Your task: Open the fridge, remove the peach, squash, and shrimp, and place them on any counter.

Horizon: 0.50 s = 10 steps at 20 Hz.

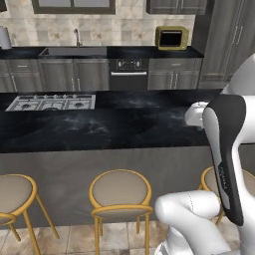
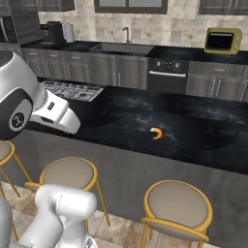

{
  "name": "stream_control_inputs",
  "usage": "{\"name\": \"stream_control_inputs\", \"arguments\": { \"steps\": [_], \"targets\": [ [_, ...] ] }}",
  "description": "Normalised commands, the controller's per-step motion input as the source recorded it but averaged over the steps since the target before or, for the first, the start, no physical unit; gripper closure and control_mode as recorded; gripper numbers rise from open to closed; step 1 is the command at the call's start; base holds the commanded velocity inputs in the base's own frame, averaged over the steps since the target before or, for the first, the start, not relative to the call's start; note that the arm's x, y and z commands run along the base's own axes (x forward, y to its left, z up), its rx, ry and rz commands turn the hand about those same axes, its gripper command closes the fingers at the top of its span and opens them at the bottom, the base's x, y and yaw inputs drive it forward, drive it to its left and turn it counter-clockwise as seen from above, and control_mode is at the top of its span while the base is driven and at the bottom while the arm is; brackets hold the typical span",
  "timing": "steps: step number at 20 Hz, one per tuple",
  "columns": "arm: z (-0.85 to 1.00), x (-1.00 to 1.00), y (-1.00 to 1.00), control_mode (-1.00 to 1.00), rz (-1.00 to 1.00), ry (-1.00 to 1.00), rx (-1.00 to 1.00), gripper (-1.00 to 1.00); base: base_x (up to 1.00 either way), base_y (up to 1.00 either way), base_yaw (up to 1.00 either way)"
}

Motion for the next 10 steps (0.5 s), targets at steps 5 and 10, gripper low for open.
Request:
{"name": "stream_control_inputs", "arguments": {
  "steps": [5,10],
  "targets": [
    [0.00,0.23,0.00,-1.00,0.00,0.07,0.00,1.00,0.22,0.00,0.00],
    [-0.01,0.76,-0.01,-1.00,0.00,0.13,0.00,1.00,0.00,0.00,0.00]
  ]
}}
